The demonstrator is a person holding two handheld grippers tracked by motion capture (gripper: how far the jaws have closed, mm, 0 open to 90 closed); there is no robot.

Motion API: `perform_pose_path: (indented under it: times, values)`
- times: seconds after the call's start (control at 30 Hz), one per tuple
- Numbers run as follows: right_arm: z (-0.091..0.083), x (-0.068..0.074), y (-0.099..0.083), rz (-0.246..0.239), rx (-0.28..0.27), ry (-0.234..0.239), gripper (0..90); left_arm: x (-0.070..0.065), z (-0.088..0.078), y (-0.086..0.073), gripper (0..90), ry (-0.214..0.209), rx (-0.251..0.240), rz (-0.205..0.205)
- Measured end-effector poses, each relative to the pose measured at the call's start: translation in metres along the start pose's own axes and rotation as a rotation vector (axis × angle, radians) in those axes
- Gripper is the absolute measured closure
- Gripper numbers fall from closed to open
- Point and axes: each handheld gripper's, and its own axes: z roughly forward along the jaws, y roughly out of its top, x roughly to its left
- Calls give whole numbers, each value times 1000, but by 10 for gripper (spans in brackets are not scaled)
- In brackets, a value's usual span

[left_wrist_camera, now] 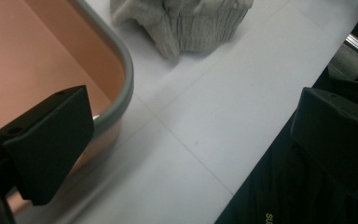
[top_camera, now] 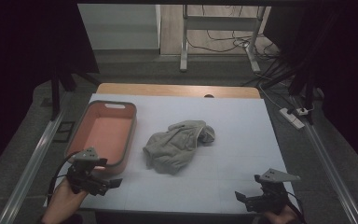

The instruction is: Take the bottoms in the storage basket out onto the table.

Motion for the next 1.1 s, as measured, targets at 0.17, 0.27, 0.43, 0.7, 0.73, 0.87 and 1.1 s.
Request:
perform_pose_path:
  times: [0.17, 0.27, 0.43, 0.7, 0.73, 0.87, 1.1]
  values:
    - [0, 0, 0, 0, 1, -1, 9, -6, -5, -14, 0, 18, -21, -14]
    - [0, 0, 0, 1, 3, -2, 9, -8, -6, -23, 0, 35, -26, -14]
    - [0, 0, 0, 2, 2, -4, 9, -9, -8, -40, 0, 48, -40, -29]
    - [1, 0, 0, 1, 4, -5, 9, -6, -12, -63, 0, 81, -61, -40]
    - [1, 0, 1, -1, 4, -5, 9, -5, -13, -65, 0, 87, -62, -40]
    - [1, 1, 1, -2, 3, -6, 9, -2, -14, -74, 0, 121, -47, -49]
    - [1, 1, 1, -1, 3, -7, 9, 3, -21, -83, 0, 144, -55, -92]
